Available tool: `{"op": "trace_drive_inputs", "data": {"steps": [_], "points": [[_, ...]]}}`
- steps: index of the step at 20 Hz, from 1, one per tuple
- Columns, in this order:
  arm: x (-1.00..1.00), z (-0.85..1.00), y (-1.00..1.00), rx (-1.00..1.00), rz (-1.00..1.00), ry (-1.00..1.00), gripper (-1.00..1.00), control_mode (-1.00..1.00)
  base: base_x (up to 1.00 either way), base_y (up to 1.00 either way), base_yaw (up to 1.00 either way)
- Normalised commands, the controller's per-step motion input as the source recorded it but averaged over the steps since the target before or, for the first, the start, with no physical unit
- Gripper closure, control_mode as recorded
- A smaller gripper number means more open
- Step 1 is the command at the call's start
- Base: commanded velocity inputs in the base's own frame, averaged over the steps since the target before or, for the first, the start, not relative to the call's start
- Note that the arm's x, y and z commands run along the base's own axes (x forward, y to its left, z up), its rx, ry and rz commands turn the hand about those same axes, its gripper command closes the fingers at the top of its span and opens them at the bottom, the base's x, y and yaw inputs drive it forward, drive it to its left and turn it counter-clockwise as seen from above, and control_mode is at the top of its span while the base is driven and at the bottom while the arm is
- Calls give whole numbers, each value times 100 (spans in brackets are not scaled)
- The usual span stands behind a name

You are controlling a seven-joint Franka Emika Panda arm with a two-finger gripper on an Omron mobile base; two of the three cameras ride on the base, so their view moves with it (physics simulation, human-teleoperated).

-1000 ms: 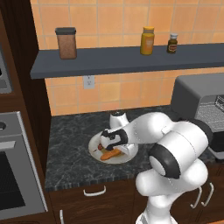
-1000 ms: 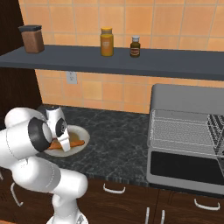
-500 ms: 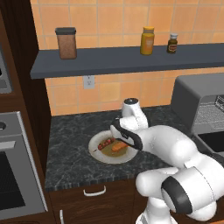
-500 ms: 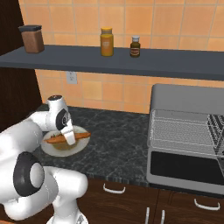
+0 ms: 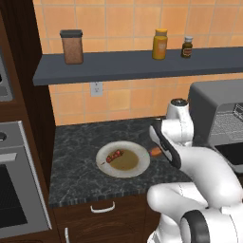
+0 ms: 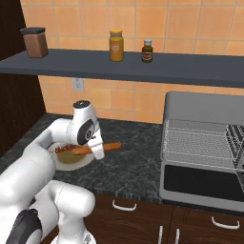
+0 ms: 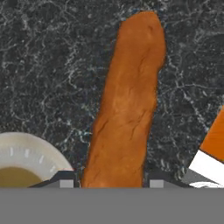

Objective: Pick up the kebab skewer and baguette bread, and place them inside the toaster oven. Close the toaster oven door and start by setting the timer.

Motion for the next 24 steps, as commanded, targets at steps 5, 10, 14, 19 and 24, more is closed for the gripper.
{"op": "trace_drive_inputs", "data": {"steps": [5, 10, 14, 19, 24], "points": [[-3, 45, -100, 0, -16, 0, 100, -100, 0, 0, 0], [-3, 32, -100, 1, -7, 0, 100, -100, 0, 0, 0], [-17, 24, -100, 0, -5, 0, 100, -100, 0, 0, 0], [-3, 42, -100, 2, -7, -1, 100, -100, 0, 0, 0], [0, 44, -100, 7, -9, -1, 100, -100, 0, 0, 0]]}}
